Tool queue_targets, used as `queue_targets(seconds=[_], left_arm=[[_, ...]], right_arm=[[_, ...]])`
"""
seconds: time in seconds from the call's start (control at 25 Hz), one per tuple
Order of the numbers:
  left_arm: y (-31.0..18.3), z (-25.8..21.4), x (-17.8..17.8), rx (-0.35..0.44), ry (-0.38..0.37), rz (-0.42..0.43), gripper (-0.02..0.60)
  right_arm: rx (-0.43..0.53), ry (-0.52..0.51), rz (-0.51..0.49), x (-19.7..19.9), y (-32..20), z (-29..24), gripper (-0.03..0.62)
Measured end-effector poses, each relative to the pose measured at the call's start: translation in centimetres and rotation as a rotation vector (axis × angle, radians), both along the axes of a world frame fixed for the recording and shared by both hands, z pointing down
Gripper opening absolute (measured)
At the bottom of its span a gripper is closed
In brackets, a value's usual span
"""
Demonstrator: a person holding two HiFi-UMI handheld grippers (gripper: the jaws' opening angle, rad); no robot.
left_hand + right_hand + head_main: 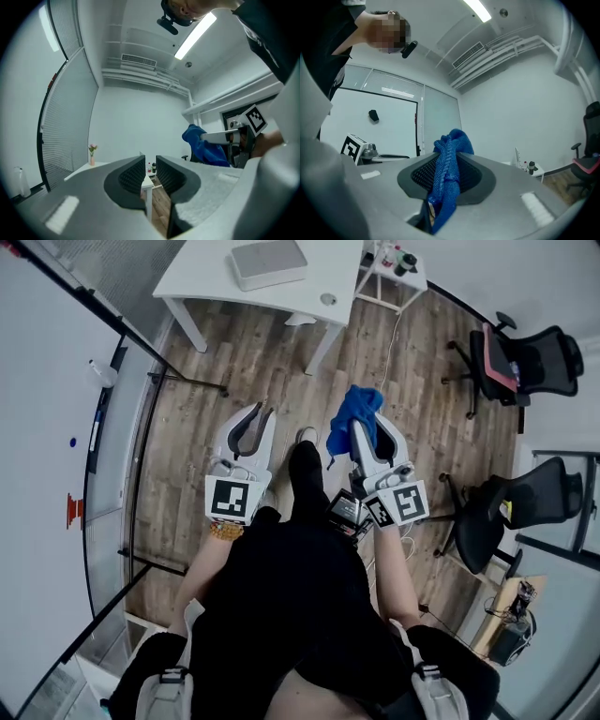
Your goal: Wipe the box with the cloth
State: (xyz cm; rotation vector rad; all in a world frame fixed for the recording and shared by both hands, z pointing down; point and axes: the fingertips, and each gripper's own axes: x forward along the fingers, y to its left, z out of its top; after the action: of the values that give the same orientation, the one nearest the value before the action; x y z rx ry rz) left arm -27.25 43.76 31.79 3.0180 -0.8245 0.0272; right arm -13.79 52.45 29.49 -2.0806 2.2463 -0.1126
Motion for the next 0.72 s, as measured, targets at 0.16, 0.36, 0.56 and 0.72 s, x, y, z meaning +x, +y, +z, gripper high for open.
queue_targets(seconds=[0.16, 0.36, 0.56, 0.72], left_arm=[[-4.7, 0.3, 3.8, -0.002, -0.022, -0.035, 0.161], [-11.2, -0.2, 9.5, 0.004, -0.063, -0.080, 0.161], [-17.5, -0.6, 17.6, -0.002, -0.101, -0.120, 0.163], [-19.0, 0.3, 19.6, -0.030, -0.110, -0.152, 0.164]], right_arm=[[0.008, -0.028, -0.021, 4.9, -5.4, 0.6, 0.114], [0.014, -0.027, -0.075, 11.6, -12.7, 0.1, 0.112], [-0.011, -0.065, -0.111, 21.2, -19.5, 0.4, 0.112], [-0.022, -0.080, -0.142, 25.0, -22.1, 1.7, 0.112]])
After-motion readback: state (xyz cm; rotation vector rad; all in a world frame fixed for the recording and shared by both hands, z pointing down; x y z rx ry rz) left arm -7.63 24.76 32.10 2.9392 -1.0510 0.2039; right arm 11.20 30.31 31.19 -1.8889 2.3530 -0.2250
